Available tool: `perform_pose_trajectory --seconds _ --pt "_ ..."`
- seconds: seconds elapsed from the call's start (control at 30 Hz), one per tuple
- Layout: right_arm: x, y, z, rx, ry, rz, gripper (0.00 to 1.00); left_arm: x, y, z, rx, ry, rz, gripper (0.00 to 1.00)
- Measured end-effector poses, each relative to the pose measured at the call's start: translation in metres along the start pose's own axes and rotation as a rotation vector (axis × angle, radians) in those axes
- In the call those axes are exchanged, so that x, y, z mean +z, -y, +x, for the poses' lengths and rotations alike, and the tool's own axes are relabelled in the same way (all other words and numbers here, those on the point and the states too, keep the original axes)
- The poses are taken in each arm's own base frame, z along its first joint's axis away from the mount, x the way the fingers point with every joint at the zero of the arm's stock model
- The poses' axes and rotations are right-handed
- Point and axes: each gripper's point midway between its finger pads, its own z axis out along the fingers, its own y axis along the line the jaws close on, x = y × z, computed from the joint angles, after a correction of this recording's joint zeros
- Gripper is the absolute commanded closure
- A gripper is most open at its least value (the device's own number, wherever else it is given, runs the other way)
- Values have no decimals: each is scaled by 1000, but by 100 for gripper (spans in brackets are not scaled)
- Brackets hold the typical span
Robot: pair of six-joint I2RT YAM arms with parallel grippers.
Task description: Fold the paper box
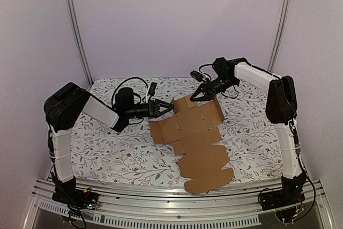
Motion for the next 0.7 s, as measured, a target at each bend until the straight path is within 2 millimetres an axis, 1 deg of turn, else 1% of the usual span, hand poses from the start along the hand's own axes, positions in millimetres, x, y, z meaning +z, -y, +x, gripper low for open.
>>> perform_pose_trajectory --seconds 0.13,0.27,0.33,0.4,0.57,0.7 --pt "0 -5 2 15 5 -58 100 2 7 -2 -1 -1 41 49" --pt "0 -6 4 28 9 -97 100 4 9 -2 -13 6 88 53" --pt "0 -5 5 35 8 -106 100 6 10 -1 -24 4 107 58" --pt "0 -4 6 38 8 -108 100 7 11 0 -35 2 123 66" --pt "1 -3 5 34 10 -106 100 10 26 -6 -25 -5 180 86" --pt "1 -1 3 27 15 -96 100 11 33 -10 -26 -8 207 93"
